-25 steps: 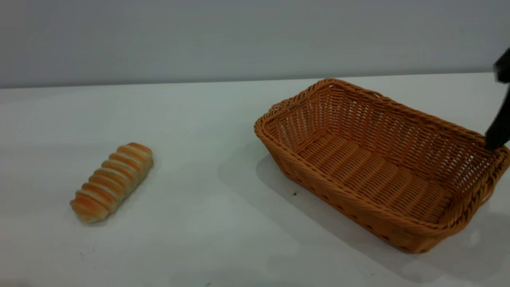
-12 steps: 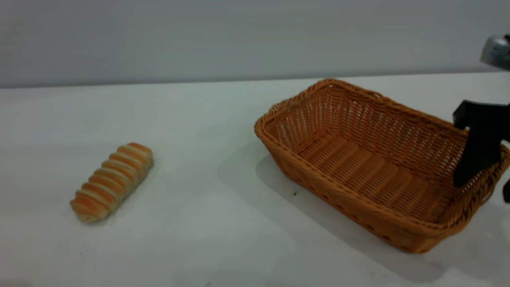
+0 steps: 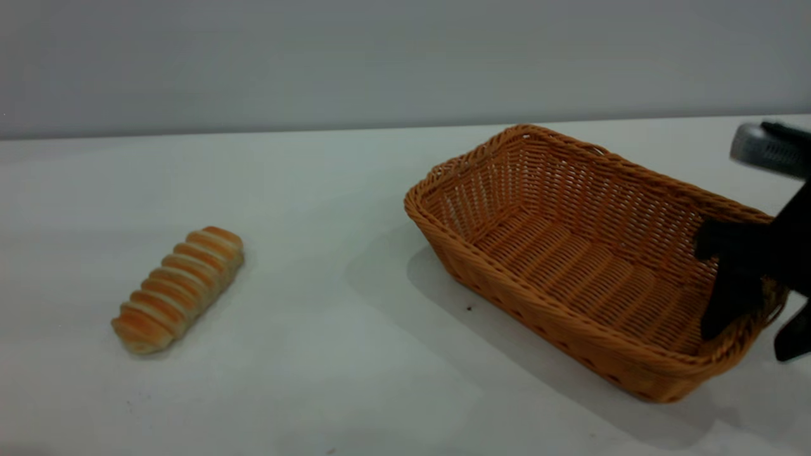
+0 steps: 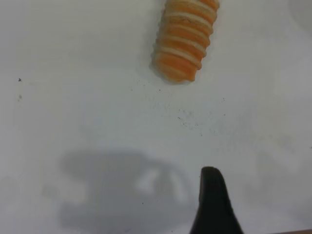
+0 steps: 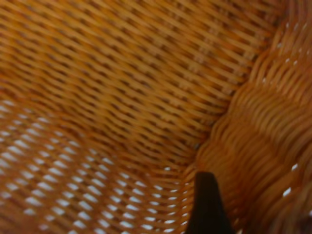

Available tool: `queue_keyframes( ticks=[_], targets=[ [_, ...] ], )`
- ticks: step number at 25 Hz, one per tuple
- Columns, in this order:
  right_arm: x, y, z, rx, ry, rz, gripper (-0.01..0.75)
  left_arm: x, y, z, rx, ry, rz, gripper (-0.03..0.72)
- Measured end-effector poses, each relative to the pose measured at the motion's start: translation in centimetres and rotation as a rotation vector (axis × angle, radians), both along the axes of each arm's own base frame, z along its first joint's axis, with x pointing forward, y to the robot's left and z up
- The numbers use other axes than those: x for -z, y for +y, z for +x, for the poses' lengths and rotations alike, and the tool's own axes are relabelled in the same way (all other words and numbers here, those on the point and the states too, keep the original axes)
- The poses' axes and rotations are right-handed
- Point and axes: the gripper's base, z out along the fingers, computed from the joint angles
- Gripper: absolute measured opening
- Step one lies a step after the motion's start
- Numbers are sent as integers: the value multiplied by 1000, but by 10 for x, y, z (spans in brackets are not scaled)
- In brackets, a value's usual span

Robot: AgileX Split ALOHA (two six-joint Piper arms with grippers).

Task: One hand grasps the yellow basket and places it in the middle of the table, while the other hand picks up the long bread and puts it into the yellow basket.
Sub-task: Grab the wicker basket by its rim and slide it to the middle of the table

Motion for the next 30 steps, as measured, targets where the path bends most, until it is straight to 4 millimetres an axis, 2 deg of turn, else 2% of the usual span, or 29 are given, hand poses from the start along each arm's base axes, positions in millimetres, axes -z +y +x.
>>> queue_keyframes(
  ticks=[2, 3, 8, 10, 16, 22, 26, 30],
  targets=[
    [7, 0, 3, 0, 13, -4, 488, 0, 0, 0, 0, 0, 0, 555],
    [8, 1, 4, -4, 13, -5, 446, 0, 0, 0, 0, 0, 0, 555],
    [2, 3, 19, -8, -30, 3, 136, 0, 0, 0, 0, 0, 0, 555],
    [-2, 5, 26, -39, -42, 9, 58, 0, 0, 0, 0, 0, 0, 555],
    [-18, 19, 44, -135, -44, 67, 51, 0, 0, 0, 0, 0, 0, 555],
    [-29, 59, 51, -207, -103, 129, 51, 0, 0, 0, 1, -3, 0, 555],
    [-26, 84, 52, -274, -112, 139, 51, 0, 0, 0, 1, -3, 0, 555],
    [-11, 98, 54, -308, -92, 132, 59, 0, 0, 0, 0, -3, 0, 555]
  ],
)
